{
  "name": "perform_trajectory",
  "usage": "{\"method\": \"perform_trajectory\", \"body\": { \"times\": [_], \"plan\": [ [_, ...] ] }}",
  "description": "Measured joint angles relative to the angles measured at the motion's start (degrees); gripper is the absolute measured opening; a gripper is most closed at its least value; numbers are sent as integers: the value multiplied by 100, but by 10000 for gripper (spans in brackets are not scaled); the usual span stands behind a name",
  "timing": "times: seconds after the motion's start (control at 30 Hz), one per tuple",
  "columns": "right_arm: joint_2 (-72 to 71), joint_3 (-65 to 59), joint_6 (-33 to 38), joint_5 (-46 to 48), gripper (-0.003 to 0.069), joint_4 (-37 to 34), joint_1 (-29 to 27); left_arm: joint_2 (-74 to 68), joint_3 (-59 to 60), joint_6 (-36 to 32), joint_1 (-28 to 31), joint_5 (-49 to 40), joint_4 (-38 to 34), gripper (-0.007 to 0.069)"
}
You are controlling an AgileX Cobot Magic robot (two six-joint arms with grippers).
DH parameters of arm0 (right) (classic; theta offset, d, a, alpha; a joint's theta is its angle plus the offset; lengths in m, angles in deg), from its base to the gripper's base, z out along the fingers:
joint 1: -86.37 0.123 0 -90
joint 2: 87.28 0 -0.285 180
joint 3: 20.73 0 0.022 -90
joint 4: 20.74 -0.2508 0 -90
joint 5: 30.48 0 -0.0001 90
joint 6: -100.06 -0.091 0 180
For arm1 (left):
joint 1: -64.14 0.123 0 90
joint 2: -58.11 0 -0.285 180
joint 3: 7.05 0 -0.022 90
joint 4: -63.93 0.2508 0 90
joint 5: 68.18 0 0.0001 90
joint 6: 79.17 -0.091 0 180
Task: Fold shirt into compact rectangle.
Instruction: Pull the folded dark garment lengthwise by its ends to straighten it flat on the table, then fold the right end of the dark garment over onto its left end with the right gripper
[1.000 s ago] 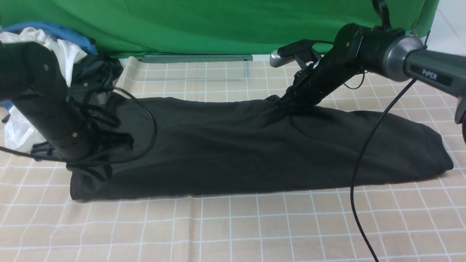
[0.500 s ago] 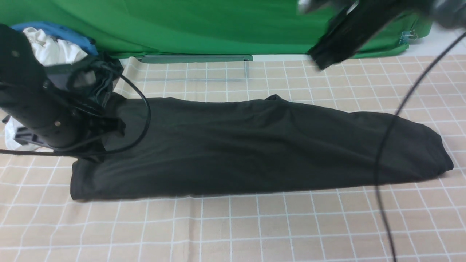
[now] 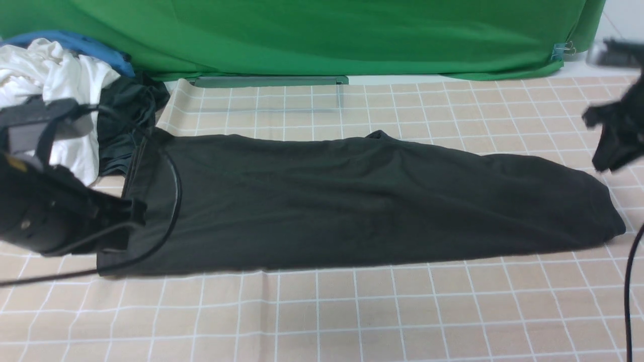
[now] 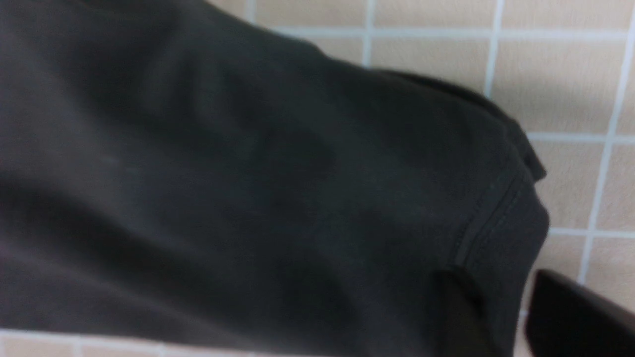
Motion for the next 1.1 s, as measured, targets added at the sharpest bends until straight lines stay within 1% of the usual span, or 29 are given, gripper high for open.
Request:
{"method": "perform_trajectory", "body": {
  "times": [0.03, 0.07, 0.1, 0.13, 0.17, 0.2, 0.23, 0.33, 0.37, 0.4, 0.47, 0.53, 0.6, 0.63, 0.67, 0.7, 0.87, 0.9, 1.1],
  "plan": [
    [0, -38, 0, -46, 370, 1, 0, 15, 30, -4, 0, 12, -6, 15],
    [0, -255, -6, -376, 481, 5, -5, 96, 124, -4, 0, 83, -5, 15],
    [0, -327, -6, -510, 526, 5, 3, 118, 152, -4, 0, 99, -12, 15],
    [17, -434, -13, -749, 589, 12, 18, 150, 184, -16, 0, 112, -12, 17],
    [44, -481, -13, -904, 629, 12, 26, 156, 196, -16, 0, 112, -12, 17],
    [99, -503, -13, -1015, 658, 16, 38, 156, 196, -16, 0, 137, -18, 17],
    [163, -516, -59, -1070, 672, 25, 38, 156, 196, -16, 0, 151, -27, 17],
    [369, -543, -136, -1107, 686, 56, 38, 162, 196, -16, 0, 164, -55, 17],
    [450, -543, -144, -1092, 680, 55, 38, 162, 196, -21, 0, 164, -74, 17],
    [498, -537, -138, -1056, 666, 99, 51, 162, 196, -21, 0, 164, -89, 17],
    [504, -537, -99, -1044, 605, 131, 82, 162, 196, -21, 0, 164, -116, 17],
    [509, -537, 8, -979, 471, 142, 150, 162, 196, -21, 0, 164, -122, 17],
    [528, -532, 197, -924, 266, 117, 245, 162, 196, -21, 0, 164, -158, 19],
    [528, -518, 242, -896, 189, 93, 274, 162, 196, -21, 0, 164, -156, 19],
    [528, -486, 271, -863, 127, 104, 303, 162, 196, -21, 0, 164, -156, 19],
    [516, -459, 278, -836, 102, 113, 315, 162, 196, -21, 0, 164, -156, 19],
    [274, -253, 172, -548, 101, 237, 278, 162, 196, -21, 0, 110, -156, 19],
    [47, -92, 83, -340, 101, 283, 240, 162, 196, -21, 0, 68, -162, 19],
    [-579, 313, -162, 77, 101, 486, 147, 162, 196, -21, 0, 41, -159, 19]
  ]
}}
